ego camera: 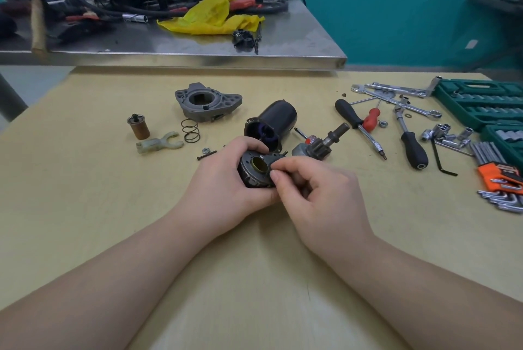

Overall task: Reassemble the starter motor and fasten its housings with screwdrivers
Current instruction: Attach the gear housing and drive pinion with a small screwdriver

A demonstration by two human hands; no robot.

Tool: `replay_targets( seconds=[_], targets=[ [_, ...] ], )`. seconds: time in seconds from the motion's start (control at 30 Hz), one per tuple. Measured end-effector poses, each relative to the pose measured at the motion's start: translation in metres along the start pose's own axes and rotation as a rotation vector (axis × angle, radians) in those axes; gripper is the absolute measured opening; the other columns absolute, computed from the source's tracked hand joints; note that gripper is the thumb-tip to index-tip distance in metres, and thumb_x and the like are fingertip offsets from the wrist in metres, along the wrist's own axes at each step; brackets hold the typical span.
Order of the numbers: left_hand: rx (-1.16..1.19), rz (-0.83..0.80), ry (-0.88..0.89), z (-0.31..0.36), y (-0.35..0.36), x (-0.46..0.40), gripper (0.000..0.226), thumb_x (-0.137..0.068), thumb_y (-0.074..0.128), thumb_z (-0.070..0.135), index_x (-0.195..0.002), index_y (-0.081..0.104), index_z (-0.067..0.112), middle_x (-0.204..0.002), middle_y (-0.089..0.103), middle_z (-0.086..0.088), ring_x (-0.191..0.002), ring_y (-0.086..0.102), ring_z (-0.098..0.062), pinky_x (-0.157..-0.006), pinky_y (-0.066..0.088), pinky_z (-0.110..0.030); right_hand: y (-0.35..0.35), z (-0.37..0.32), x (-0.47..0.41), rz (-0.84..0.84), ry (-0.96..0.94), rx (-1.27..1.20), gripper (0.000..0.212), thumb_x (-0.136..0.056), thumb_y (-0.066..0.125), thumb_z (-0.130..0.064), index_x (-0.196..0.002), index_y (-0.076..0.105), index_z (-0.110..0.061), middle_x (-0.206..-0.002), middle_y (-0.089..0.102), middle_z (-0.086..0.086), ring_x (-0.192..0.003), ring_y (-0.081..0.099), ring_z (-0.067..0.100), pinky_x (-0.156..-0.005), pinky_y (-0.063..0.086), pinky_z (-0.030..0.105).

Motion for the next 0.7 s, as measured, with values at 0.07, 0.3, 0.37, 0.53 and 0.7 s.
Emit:
replay_targets(
  seconds=[0.07,0.3,0.37,0.53,0.7],
  targets=[
    [-0.008,0.002,0.001,-0.0008,0.0003,-0.0004,0.064,-0.053,0.077,0.07,-0.111,0.063,0.046,-0.107,0.065,0.039,-0.095,0.064,0.013,-0.075,0.046,-0.005,0.0011,-0.0006,-0.0011,0.013,0.002,0.007,0.009,-0.091,0.074,-0.025,-0.097,0.081,-0.028,-0.067,0.058,-0.023,-0.066,0.056,-0.007,-0.065,0.042,0.01],
    [-0.003,-0.002,0.0,-0.0014,0.0003,0.0001,0.063,-0.053,0.078,0.069,-0.11,0.062,0.048,-0.106,0.064,0.041,-0.094,0.064,0.014,-0.073,0.045,-0.003,0.002,0.0021,-0.0002,0.014,0.071,-0.089,0.009,-0.089,0.075,-0.029,-0.095,0.082,-0.031,-0.064,0.06,-0.028,-0.068,0.063,-0.003,-0.064,0.042,0.008],
    [-0.008,-0.001,0.002,-0.0011,0.0003,-0.0001,0.062,-0.053,0.077,0.069,-0.109,0.061,0.05,-0.107,0.064,0.04,-0.095,0.064,0.013,-0.073,0.045,-0.003,0.0025,0.0024,-0.0001,0.014,0.081,-0.11,0.009,-0.089,0.075,-0.03,-0.095,0.083,-0.03,-0.065,0.061,-0.029,-0.069,0.064,-0.003,-0.064,0.042,0.007],
    [-0.004,0.003,-0.007,-0.0021,0.0009,-0.0009,0.061,-0.052,0.077,0.066,-0.109,0.063,0.047,-0.104,0.066,0.039,-0.092,0.065,0.011,-0.07,0.044,-0.003,0.0031,0.0012,-0.0002,0.008,0.082,-0.14,0.009,-0.089,0.076,-0.027,-0.094,0.083,-0.029,-0.066,0.061,-0.031,-0.069,0.065,-0.005,-0.065,0.041,0.005],
    [-0.018,0.004,-0.005,-0.0031,0.0003,-0.0005,0.059,-0.055,0.08,0.06,-0.11,0.063,0.046,-0.105,0.066,0.037,-0.093,0.065,0.01,-0.071,0.044,-0.004,0.0026,-0.0009,-0.0001,0.007,0.071,-0.142,0.009,-0.09,0.076,-0.026,-0.095,0.083,-0.028,-0.065,0.06,-0.032,-0.068,0.064,-0.004,-0.066,0.041,0.006]
  ],
)
Point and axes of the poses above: each hand's wrist, its own x-axis away from the middle knuckle, its own y-axis out of the palm, z = x × y, the point moved 4 cm from there along -x, towards the middle knuckle
